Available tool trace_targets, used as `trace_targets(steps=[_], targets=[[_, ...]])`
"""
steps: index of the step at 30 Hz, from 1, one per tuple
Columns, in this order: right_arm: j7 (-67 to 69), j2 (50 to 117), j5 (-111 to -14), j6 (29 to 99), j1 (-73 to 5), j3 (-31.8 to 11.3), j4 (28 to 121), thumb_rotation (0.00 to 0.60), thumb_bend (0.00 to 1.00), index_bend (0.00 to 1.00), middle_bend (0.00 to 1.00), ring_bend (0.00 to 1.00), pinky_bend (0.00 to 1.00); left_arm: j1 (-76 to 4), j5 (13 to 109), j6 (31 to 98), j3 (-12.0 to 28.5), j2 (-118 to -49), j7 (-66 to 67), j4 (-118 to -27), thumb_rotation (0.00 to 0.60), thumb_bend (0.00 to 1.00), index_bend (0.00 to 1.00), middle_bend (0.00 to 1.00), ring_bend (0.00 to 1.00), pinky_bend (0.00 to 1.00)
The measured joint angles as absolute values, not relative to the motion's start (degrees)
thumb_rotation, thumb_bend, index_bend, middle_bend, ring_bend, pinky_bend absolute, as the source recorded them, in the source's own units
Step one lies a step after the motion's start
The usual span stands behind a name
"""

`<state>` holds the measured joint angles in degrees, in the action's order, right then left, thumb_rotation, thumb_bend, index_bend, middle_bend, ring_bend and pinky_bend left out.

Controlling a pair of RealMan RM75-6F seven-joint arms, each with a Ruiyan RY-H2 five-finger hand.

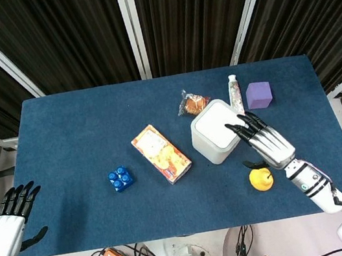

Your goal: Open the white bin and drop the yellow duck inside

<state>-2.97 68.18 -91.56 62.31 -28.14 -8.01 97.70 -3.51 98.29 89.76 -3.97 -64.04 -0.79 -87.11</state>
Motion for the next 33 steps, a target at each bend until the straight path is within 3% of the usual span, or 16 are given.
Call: trace_targets(steps=[10,13,19,24,29,33], targets=[[-3.0,69.2,-90.5,60.8,-29.3,-6.1,96.7,0.600,0.36,0.00,0.29,0.00,0.00,-3.3,98.4,90.3,-4.0,-64.1,-1.0,-87.0,0.600,0.14,0.00,0.00,0.00,0.03],[-2.0,69.0,-91.8,63.6,-28.6,-6.1,96.7,0.600,0.36,0.00,0.28,0.00,0.00,-3.2,98.5,90.5,-4.0,-64.0,-1.1,-86.9,0.600,0.14,0.00,0.00,0.00,0.03],[1.8,68.1,-97.8,75.1,-25.5,-5.3,95.4,0.600,0.36,0.00,0.14,0.00,0.00,-3.2,98.3,90.4,-3.9,-64.1,-1.1,-86.9,0.600,0.14,0.00,0.00,0.00,0.03],[10.4,65.7,-102.9,82.6,-21.6,-1.3,93.4,0.600,0.36,0.00,0.11,0.00,0.00,-3.1,98.8,90.6,-4.1,-64.3,-0.2,-87.0,0.600,0.14,0.00,0.00,0.00,0.03],[17.2,63.9,-107.0,84.3,-18.6,4.8,88.5,0.600,0.36,0.00,0.09,0.00,0.00,-3.2,98.6,89.9,-4.1,-64.6,0.5,-87.2,0.600,0.14,0.00,0.00,0.00,0.03],[18.0,64.8,-108.1,83.1,-17.7,7.3,84.5,0.600,0.36,0.00,0.08,0.00,0.00,-3.3,98.7,89.6,-4.2,-64.7,1.1,-87.4,0.600,0.14,0.00,0.00,0.00,0.03]])
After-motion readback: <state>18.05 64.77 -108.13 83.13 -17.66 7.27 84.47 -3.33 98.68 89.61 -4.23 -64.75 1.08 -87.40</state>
